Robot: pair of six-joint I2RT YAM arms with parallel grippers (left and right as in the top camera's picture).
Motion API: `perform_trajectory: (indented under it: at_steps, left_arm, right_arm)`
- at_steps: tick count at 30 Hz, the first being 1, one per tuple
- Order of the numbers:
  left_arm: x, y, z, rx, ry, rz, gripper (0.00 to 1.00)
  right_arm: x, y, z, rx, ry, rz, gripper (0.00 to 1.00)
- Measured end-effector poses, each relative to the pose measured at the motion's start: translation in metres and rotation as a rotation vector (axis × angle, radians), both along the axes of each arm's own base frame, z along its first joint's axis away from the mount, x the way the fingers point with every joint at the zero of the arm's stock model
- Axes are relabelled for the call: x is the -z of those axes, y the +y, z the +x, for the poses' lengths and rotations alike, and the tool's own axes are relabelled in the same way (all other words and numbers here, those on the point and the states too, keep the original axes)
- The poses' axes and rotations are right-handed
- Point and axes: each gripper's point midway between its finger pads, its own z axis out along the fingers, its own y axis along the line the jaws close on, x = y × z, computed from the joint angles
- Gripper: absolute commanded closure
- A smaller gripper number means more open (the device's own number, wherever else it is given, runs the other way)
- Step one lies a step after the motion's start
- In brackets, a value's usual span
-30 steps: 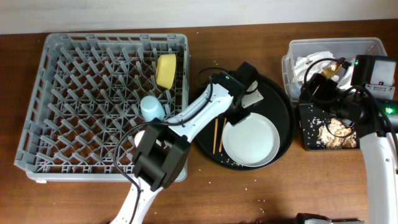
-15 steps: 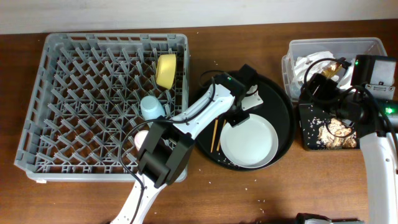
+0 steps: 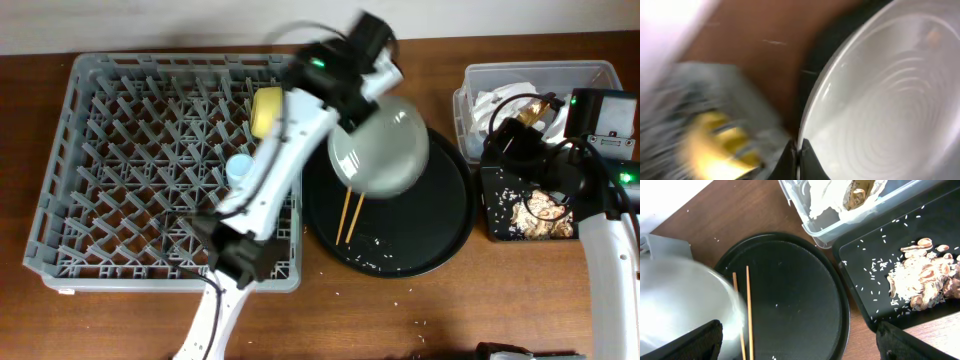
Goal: Sort waste into correct bins and load items into the dishwasher rack
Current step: 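Lift the white plate and carry it into the dish rack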
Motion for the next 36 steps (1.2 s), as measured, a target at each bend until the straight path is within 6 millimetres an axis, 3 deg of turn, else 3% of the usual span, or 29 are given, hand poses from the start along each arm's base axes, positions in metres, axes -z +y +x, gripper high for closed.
perform_trajectory:
  at_steps: [1,2,5,7,11,16,18,25,36]
  left_arm:
    - [-0.017,0.018,0.014,-0.077,-0.060,-0.007,1.00]
    - [-0.042,0.052,0.036,-0.208,-0.160,-0.006,1.00]
    - [-0.081,0.128,0.069,-0.479,-0.356,0.072,1.00]
    - [-0.099,0.172,0.077,-0.648,-0.467,0.162,0.99]
    - [-0.131,0.229,0.076,-0.885,-0.641,0.315,1.00]
    - [-0.138,0.257,0.067,-1.010,-0.702,0.430,1.00]
    - [-0.126,0.261,0.068,-1.025,-0.691,0.483,1.00]
    - [-0.055,0.259,0.077,-0.979,-0.566,0.634,1.00]
    - [-0.026,0.246,0.081,-0.935,-0.463,0.545,1.00]
  right_arm:
    - [0.000,0.000,0.000,-0.001,0.000,0.000,0.01]
    - [0.000,0.000,0.000,0.000,0.000,0.001,0.02]
    - [0.000,0.000,0.000,0.000,0.000,0.001,0.02]
    - [0.000,0.000,0.000,0.000,0.000,0.001,0.02]
    - [0.000,0.000,0.000,0.000,0.000,0.001,0.01]
    - [0.000,0.000,0.000,0.000,0.000,0.000,0.02]
    - [0.000,0.000,0.000,0.000,0.000,0.001,0.01]
    - [0.000,0.000,0.000,0.000,0.000,0.000,0.02]
    - [0.000,0.000,0.000,0.000,0.000,0.000,0.02]
